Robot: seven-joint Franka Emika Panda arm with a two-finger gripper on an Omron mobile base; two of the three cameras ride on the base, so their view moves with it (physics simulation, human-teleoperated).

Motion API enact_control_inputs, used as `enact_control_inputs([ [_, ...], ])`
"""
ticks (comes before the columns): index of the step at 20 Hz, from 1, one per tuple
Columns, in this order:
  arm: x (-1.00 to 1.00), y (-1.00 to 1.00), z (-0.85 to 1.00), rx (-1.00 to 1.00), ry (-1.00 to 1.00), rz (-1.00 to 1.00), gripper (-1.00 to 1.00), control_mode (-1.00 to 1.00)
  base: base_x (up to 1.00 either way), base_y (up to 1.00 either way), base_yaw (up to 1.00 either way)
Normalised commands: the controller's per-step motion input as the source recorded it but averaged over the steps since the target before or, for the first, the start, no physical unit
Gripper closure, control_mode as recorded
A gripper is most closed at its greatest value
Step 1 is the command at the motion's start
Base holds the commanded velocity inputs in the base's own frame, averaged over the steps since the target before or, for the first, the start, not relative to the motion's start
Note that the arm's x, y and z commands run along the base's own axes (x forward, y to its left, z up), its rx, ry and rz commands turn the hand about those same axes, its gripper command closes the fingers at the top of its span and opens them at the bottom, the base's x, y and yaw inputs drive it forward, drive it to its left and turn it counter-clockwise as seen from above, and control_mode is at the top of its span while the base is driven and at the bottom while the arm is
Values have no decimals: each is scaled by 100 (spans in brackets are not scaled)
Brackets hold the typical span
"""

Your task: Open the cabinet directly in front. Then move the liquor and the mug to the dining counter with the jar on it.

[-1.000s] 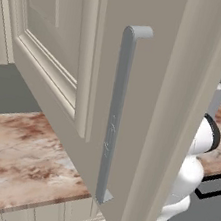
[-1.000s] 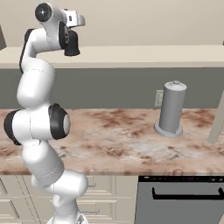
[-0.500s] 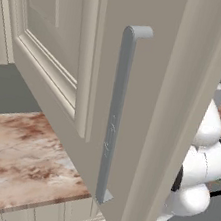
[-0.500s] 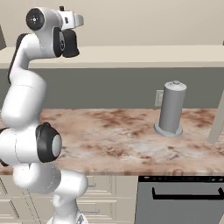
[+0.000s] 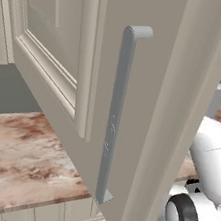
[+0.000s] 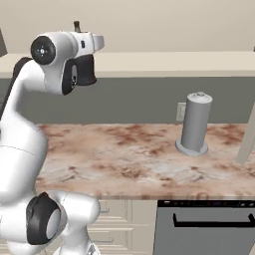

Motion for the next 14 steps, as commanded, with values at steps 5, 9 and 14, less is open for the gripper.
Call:
enact_control_inputs([
  [5, -99, -22, -63, 0, 10, 0, 100, -100, 0, 0, 0],
  [9, -83, 0, -79, -4, 16, 0, 100, -100, 0, 0, 0],
  [14, -66, -2, -35, -3, -3, 0, 100, -100, 0, 0, 0],
])
